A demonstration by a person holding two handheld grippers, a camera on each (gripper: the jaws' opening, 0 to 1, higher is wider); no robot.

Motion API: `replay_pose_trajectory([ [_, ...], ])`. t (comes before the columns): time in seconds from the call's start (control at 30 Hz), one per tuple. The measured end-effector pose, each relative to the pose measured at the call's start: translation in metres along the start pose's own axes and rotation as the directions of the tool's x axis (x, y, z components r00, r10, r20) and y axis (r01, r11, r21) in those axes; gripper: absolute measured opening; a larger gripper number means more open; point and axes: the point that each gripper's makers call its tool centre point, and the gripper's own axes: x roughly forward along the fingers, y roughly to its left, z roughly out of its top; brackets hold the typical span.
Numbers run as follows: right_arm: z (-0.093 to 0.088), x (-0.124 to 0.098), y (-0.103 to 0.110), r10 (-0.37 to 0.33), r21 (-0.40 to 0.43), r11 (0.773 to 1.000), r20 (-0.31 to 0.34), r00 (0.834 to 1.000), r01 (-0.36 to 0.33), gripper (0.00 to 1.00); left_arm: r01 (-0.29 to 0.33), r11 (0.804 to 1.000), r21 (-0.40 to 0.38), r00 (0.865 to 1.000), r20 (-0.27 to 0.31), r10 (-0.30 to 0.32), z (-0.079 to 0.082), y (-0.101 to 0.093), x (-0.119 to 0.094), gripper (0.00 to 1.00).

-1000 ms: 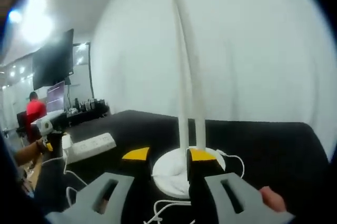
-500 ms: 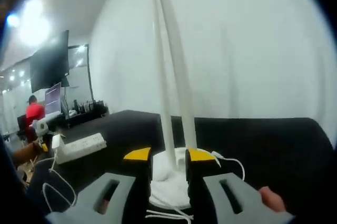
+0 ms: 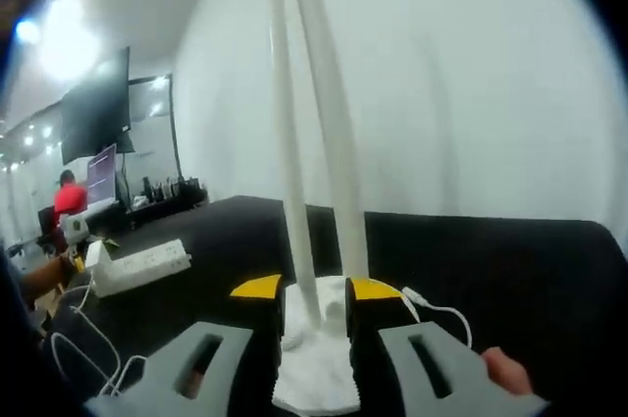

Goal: Insert the desk lamp plug into the socket, turn on the power strip switch, turn on the lamp switch, then turn off the lamp switch, turn off the power strip switch, and remove the plug from the socket.

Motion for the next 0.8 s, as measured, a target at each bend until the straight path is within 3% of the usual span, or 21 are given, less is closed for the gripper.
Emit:
replay_pose_trajectory([
  [0.47, -0.005, 0.008, 0.002, 0.053, 0.008, 0.999, -0.01, 0.999, -0.053, 0.21, -0.019, 1.0, 0.007, 1.0, -0.015, 0.02, -0.002, 0.002, 0.0, 0.69],
  [0.67, -0.011, 0.013, 0.015, 0.085, 0.0, 0.996, -0.022, 0.996, -0.085, 0.16, -0.021, 1.0, 0.005, 1.0, -0.022, 0.021, -0.004, 0.002, 0.001, 0.69],
  [0.8, -0.011, 0.016, 0.01, 0.09, -0.009, 0.996, -0.023, 0.996, -0.09, 0.15, -0.02, 1.0, -0.003, 1.0, -0.018, 0.02, -0.003, 0.003, 0.001, 0.69],
])
